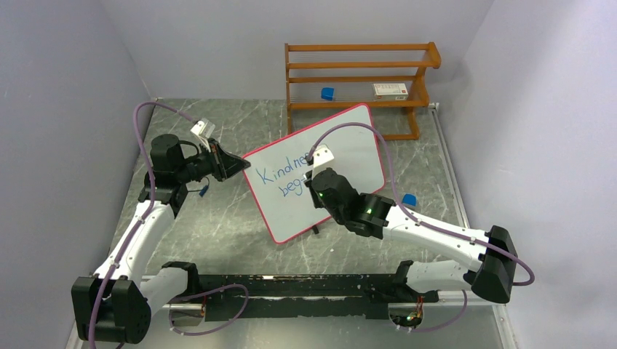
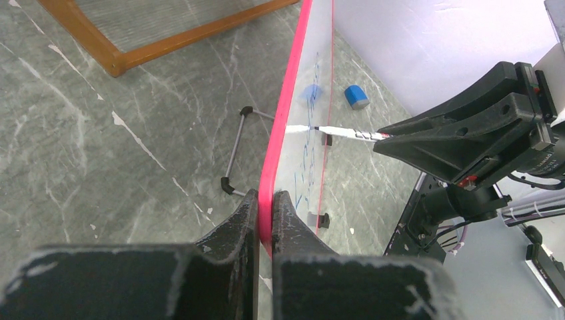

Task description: Write a sentence on the whiteboard

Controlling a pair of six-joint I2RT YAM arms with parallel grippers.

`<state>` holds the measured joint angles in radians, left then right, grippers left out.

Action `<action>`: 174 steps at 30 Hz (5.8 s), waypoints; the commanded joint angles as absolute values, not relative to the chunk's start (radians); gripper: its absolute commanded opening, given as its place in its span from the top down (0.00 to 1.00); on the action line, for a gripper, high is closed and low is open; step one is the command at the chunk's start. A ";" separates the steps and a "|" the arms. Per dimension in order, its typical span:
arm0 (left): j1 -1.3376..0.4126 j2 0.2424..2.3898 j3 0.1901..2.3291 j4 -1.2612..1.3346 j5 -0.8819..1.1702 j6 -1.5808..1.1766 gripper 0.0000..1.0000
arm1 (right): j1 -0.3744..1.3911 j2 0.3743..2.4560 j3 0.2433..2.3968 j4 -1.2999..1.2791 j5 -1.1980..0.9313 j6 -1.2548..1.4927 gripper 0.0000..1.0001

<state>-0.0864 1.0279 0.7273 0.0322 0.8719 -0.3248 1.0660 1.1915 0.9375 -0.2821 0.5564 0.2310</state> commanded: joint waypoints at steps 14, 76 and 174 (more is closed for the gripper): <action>-0.091 1.058 0.707 -0.031 0.820 -0.252 0.95 | 1.060 1.198 0.948 -0.312 0.459 0.222 1.00; -0.091 1.060 0.709 -0.034 0.819 -0.250 0.95 | 1.020 1.124 0.901 -0.298 0.502 0.230 1.00; -0.091 1.062 0.709 -0.035 0.816 -0.249 0.95 | 0.983 1.156 0.901 -0.365 0.515 0.248 1.00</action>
